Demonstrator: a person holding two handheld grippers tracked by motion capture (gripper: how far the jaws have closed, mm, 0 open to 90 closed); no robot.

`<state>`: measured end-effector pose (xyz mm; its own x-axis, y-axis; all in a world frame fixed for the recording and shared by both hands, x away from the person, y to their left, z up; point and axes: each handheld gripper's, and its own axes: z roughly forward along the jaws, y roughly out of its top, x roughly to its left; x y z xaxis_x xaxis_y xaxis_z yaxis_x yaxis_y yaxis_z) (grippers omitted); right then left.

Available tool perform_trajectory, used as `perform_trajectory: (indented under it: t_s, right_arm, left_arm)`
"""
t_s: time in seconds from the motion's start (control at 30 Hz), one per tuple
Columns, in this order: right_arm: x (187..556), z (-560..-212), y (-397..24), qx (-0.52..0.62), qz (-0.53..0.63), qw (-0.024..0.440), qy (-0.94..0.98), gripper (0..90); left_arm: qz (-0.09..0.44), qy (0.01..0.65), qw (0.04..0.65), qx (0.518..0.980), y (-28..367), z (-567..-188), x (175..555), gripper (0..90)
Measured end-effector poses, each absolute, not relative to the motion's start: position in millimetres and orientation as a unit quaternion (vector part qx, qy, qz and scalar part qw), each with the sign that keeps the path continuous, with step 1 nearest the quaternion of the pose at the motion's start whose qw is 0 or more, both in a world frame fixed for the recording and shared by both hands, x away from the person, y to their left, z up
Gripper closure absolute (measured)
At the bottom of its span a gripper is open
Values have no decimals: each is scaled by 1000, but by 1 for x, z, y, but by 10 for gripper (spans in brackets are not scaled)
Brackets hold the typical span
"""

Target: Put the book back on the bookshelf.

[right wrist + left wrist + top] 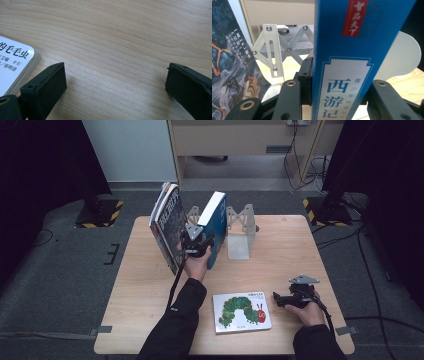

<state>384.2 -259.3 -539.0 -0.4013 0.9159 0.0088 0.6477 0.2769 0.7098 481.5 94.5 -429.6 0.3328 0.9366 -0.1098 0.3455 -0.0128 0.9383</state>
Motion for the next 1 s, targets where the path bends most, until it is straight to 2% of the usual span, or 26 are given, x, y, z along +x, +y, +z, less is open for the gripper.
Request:
perform_trajectory:
  t_s: [0.27, 0.47, 1.0]
  right_arm:
    - [384, -539, -259, 506, 324, 207, 772, 37]
    - [384, -539, -259, 506, 324, 207, 772, 37]
    - [384, -539, -259, 507, 324, 207, 772, 36]
  left_arm:
    - [288, 460, 517, 661, 101, -432, 471, 555]
    - [284, 443, 524, 670, 114, -436, 456, 584]
    - [278, 457, 511, 673, 92, -431, 465, 576]
